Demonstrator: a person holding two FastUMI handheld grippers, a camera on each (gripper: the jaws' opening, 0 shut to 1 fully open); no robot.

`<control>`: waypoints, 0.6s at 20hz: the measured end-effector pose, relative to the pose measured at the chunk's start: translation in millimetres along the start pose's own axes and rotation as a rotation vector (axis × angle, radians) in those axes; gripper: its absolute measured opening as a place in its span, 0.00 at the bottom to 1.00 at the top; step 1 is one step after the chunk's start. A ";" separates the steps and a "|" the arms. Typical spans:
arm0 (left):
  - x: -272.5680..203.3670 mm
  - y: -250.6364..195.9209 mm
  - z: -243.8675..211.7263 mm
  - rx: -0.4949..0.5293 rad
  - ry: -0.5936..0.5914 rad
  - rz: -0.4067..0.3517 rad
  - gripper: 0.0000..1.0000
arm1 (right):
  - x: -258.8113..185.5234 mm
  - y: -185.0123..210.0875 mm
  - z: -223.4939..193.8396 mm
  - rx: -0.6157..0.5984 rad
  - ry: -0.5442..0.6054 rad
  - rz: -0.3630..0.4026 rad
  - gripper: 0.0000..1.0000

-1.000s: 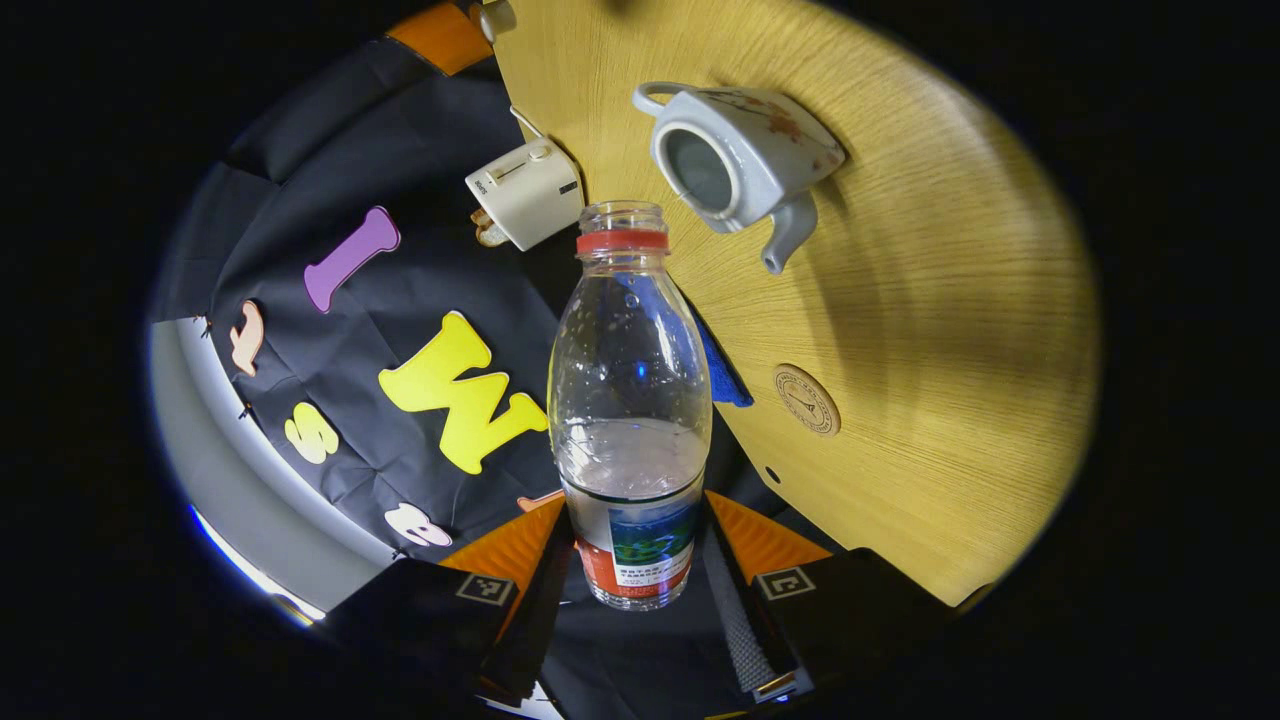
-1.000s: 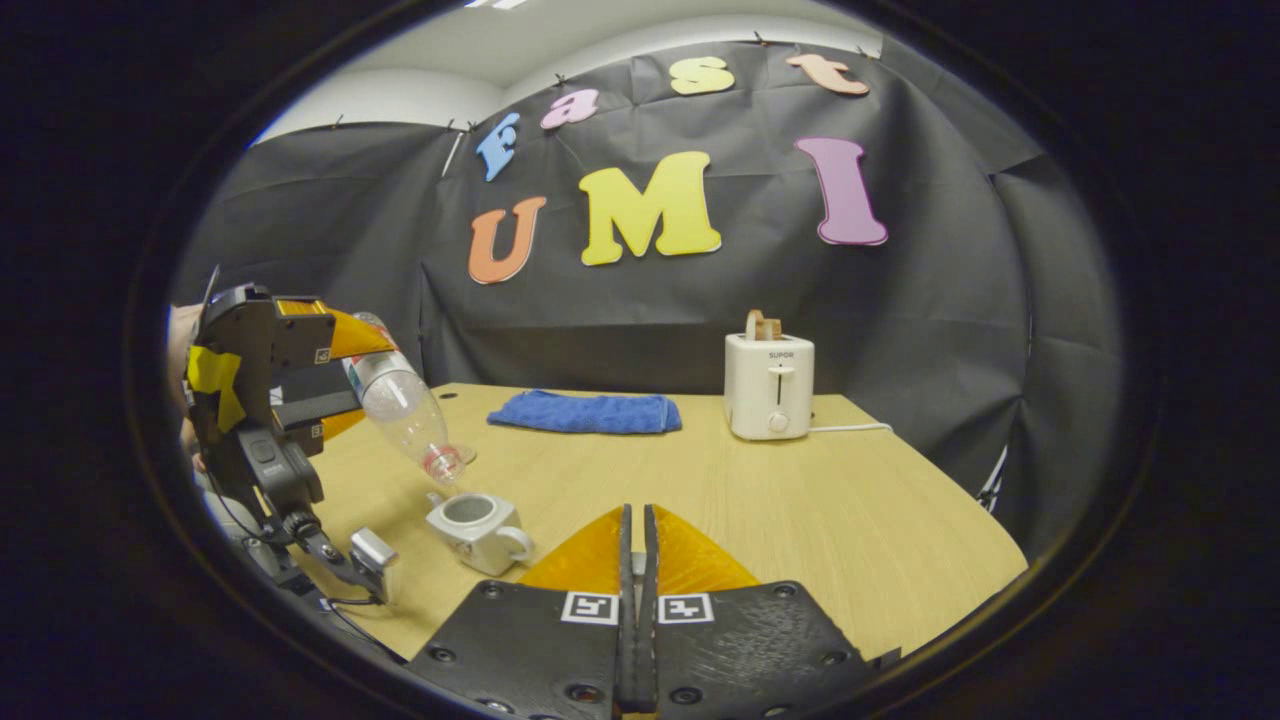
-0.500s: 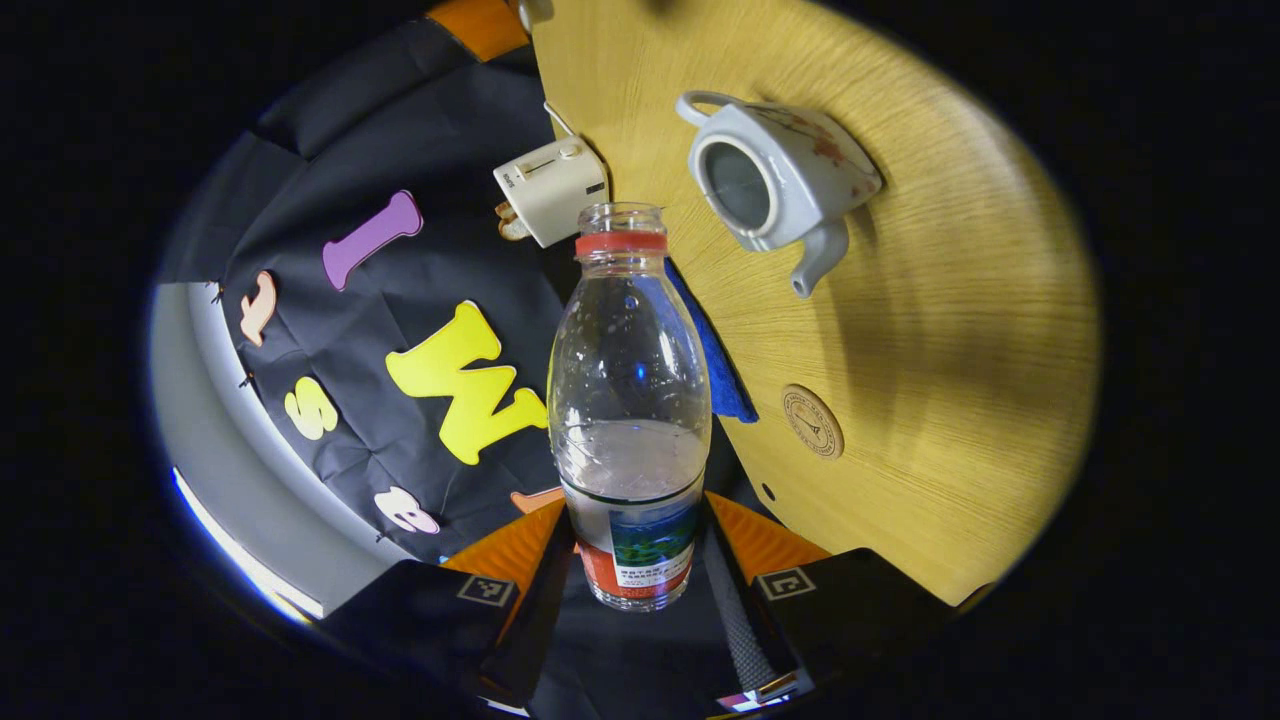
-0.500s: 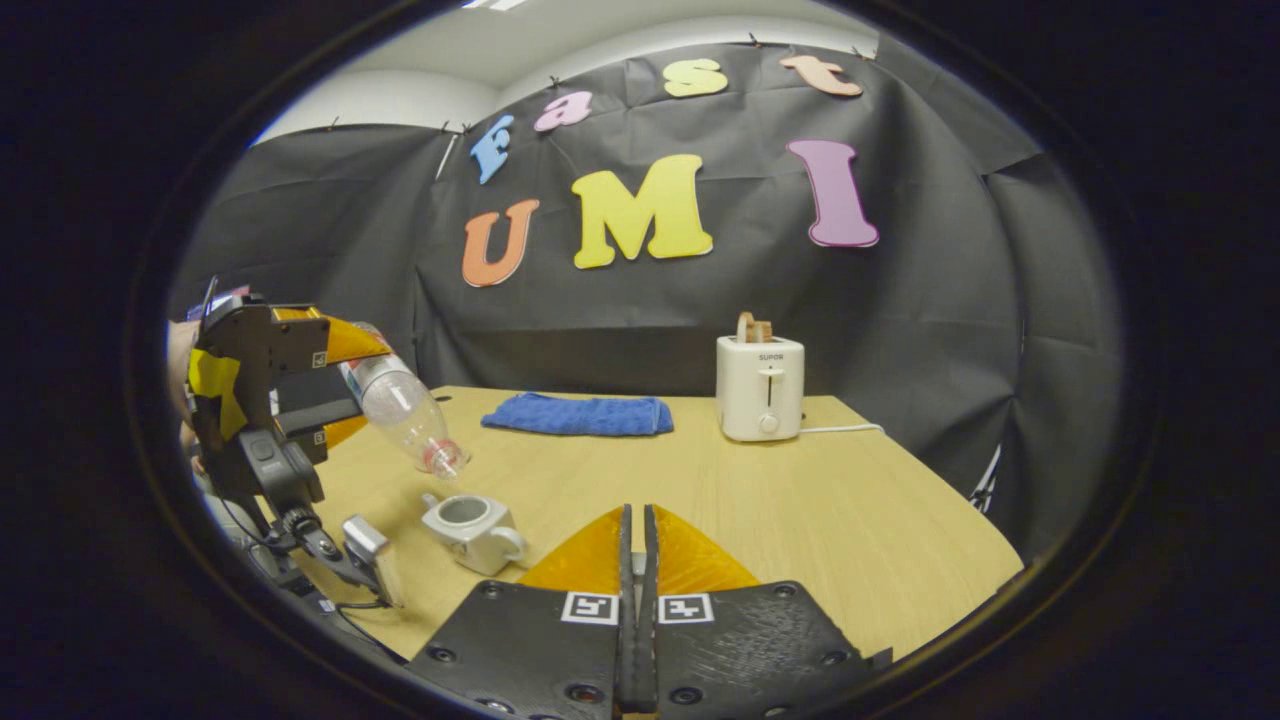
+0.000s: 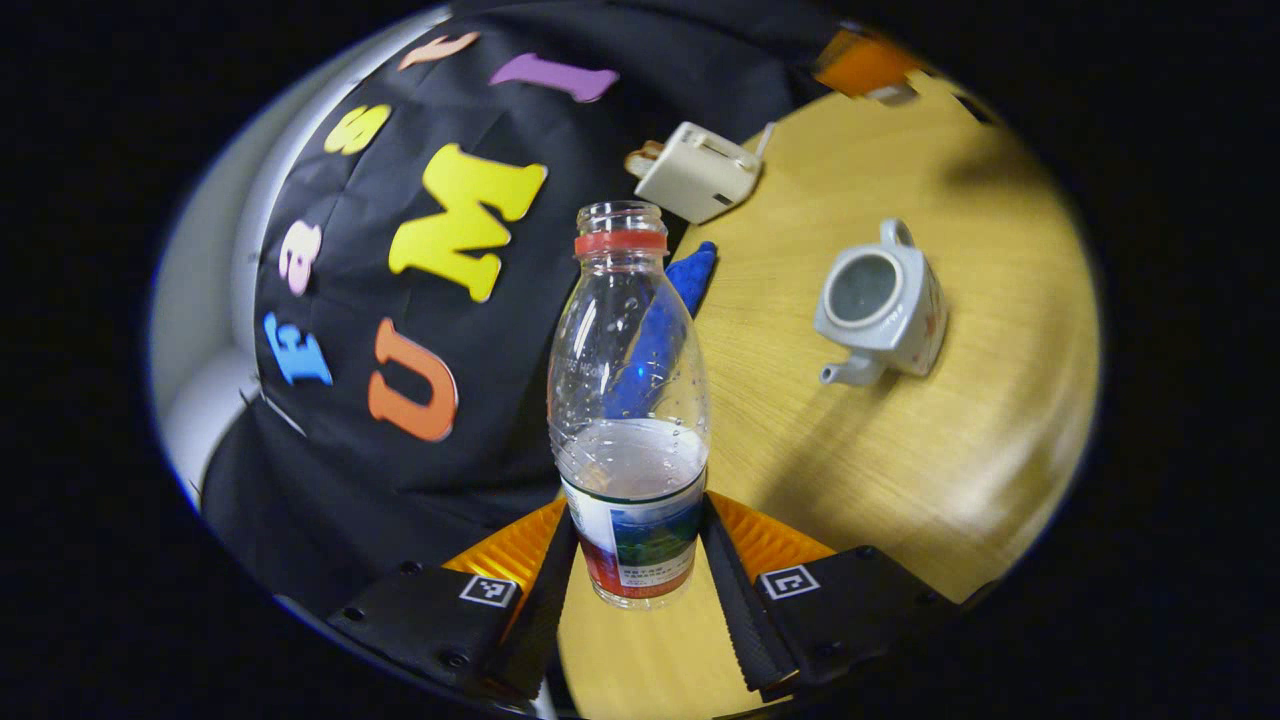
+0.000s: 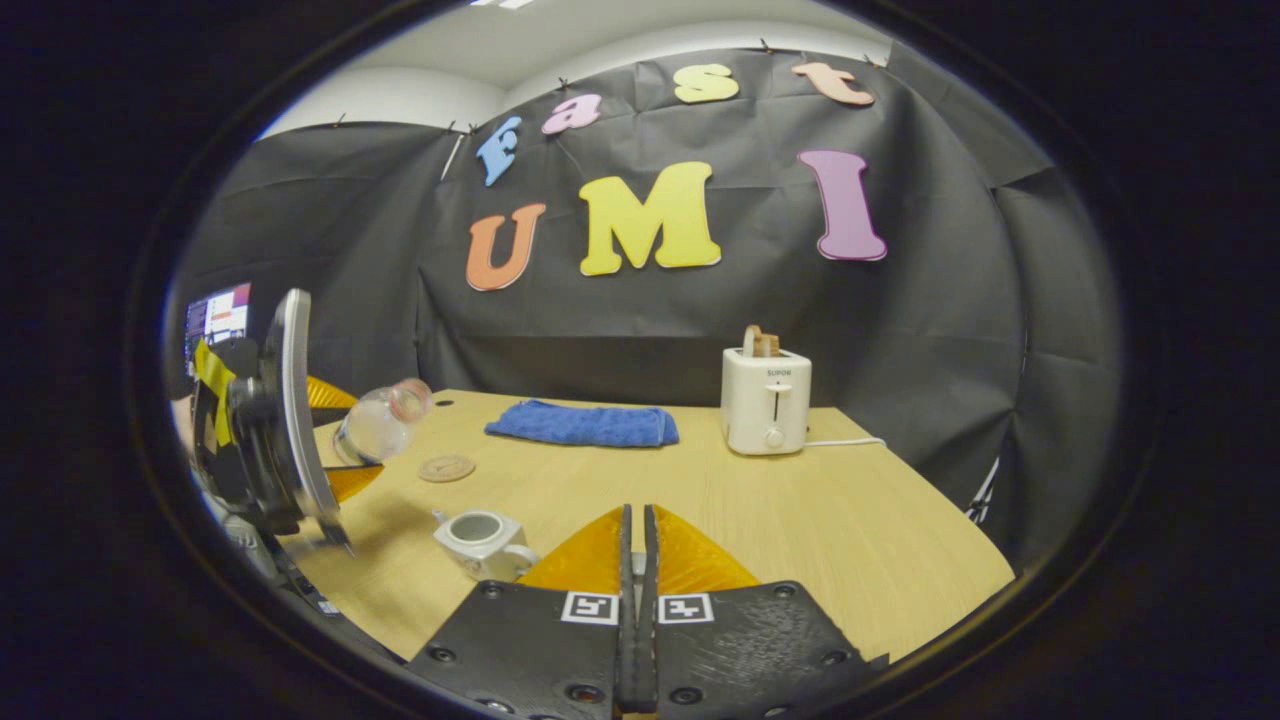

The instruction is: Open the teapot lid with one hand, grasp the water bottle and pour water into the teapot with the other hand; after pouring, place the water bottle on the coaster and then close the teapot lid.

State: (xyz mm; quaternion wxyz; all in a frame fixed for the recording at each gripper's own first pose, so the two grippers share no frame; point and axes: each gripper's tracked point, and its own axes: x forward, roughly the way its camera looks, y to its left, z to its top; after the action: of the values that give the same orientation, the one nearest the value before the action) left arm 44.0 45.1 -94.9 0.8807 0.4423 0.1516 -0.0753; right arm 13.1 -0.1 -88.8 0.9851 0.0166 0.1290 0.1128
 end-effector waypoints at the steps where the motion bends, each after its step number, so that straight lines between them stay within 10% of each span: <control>1: -2.7 0.0 -1.0 -0.124 -0.019 -0.010 0.73 | 0.9 4.2 1.1 -0.002 -0.001 0.005 0.00; 12: 22.9 52.7 17.8 -0.865 -0.236 0.007 0.74 | 4.0 35.2 11.4 -0.042 -0.012 0.036 0.00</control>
State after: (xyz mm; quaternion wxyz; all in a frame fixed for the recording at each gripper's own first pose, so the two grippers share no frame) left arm 83.3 62.4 -52.6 0.9962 0.0221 0.0662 -0.0520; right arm 12.2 35.1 -76.6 0.9838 -0.0009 0.1201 0.1331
